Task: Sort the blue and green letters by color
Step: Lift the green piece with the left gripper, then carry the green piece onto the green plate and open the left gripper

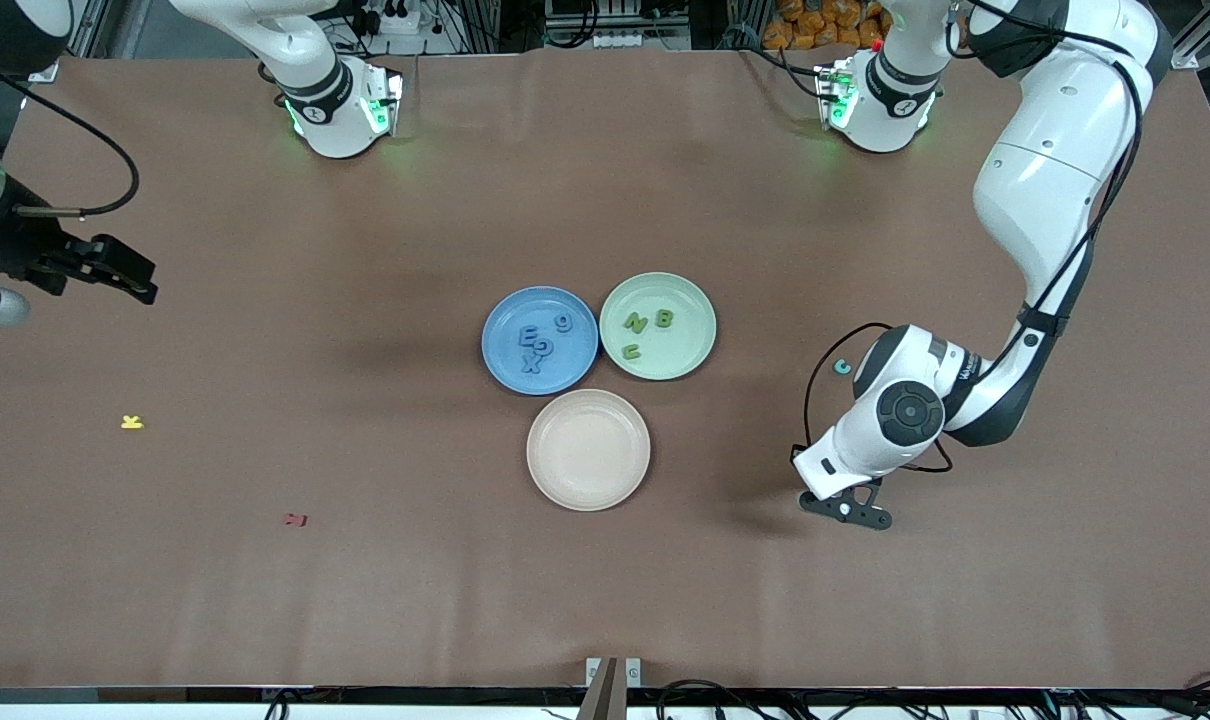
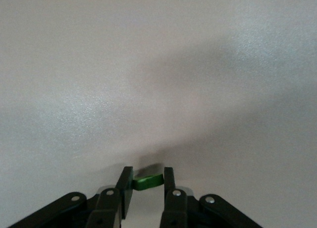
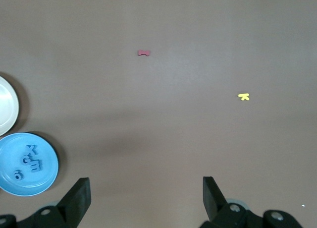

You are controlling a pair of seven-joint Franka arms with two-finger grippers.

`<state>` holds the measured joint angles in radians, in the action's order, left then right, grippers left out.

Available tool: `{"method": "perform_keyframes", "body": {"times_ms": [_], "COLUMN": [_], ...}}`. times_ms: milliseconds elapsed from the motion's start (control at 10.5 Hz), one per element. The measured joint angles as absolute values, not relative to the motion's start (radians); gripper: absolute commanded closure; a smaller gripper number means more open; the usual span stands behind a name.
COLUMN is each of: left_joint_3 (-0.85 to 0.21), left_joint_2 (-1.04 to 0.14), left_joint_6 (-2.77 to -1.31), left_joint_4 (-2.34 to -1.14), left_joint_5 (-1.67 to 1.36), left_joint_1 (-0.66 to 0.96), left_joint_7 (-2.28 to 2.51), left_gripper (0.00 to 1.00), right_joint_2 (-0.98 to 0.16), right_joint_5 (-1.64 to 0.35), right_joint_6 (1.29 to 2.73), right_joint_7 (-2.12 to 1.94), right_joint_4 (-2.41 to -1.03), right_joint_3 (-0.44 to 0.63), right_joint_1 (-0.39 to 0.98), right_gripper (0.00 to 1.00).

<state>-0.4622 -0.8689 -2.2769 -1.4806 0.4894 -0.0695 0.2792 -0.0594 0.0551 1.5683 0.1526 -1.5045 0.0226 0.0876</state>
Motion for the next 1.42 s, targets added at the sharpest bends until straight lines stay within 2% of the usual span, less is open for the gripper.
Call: {"method": "perform_keyframes", "body": {"times_ms": [664,1043,1423], "left_joint_3": [-0.473,-0.527,-0.543], "left_joint_2": [-0.862,-0.849,-0.845], "left_joint_6": [-2.277,-2.272,-2.226], "left_joint_4": [-1.465,-1.463,-1.464], "left_joint_5": [0.489,0.489,0.489], "left_joint_1": [-0.066,-0.061,0.023], "left_joint_7": [0.279,0.302,0.481], "left_gripper": [1.00,1.00,1.00], "right_joint_2": [-0.059,-0.059,-0.059], "right_joint_5": [0.007,-0.014,-0.016], "right_joint_6": [1.569,1.569,1.558], "right_joint_7": [0.152,0.150,0.142], "right_joint_4": [-1.505,-1.505,-1.506], "right_joint_3": [0.033,0.035,0.033], "right_joint_1": [0.079,0.062,0.063], "right_gripper": [0.00,0.00,0.00]}}
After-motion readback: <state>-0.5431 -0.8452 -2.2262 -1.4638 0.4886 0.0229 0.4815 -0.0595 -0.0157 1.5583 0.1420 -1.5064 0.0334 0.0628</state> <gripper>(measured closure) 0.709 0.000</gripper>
